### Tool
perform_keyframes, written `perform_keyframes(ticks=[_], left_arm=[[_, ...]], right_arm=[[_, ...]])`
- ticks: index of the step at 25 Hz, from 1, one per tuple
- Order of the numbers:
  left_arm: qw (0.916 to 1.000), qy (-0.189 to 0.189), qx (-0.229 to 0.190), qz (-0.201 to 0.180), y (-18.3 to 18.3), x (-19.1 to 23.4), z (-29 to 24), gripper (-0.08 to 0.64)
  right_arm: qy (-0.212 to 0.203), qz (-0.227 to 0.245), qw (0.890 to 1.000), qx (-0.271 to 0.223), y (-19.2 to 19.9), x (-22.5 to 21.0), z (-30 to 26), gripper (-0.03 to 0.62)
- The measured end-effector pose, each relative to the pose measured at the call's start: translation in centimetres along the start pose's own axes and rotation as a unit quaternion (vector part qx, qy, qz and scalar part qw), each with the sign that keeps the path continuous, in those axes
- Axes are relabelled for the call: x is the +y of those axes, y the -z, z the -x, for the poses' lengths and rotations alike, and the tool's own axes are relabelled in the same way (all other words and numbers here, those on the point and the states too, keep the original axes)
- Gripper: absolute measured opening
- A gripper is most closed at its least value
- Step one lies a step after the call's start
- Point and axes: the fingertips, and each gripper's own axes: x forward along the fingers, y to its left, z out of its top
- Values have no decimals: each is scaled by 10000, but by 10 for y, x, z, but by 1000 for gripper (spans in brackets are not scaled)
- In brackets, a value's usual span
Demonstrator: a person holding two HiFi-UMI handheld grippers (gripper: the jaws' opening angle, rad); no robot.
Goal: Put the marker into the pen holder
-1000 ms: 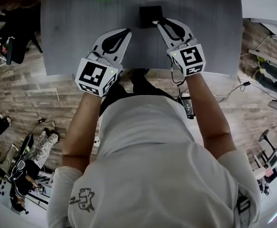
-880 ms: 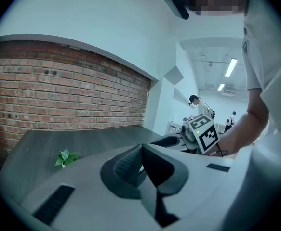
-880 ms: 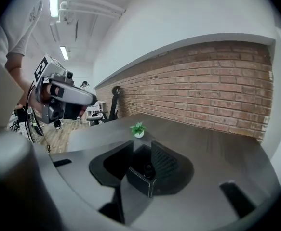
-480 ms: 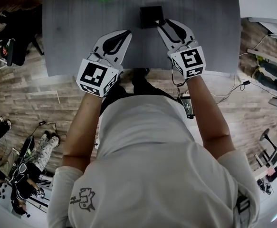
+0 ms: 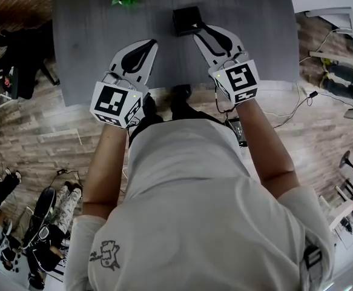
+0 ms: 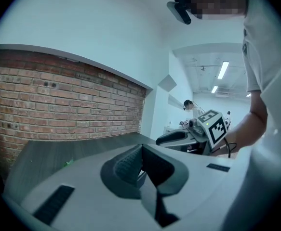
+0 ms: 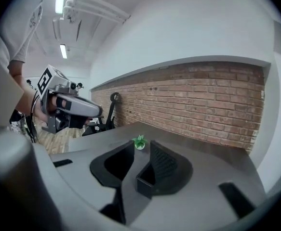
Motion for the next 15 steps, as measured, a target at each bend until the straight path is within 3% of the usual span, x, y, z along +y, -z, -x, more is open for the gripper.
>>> perform_keyframes(ticks=[15], left_arm=[[9980,470,-319,-287,-34,-15,67,11]], right_arm=[[571,93,9973,-451,-66,59,48,32]])
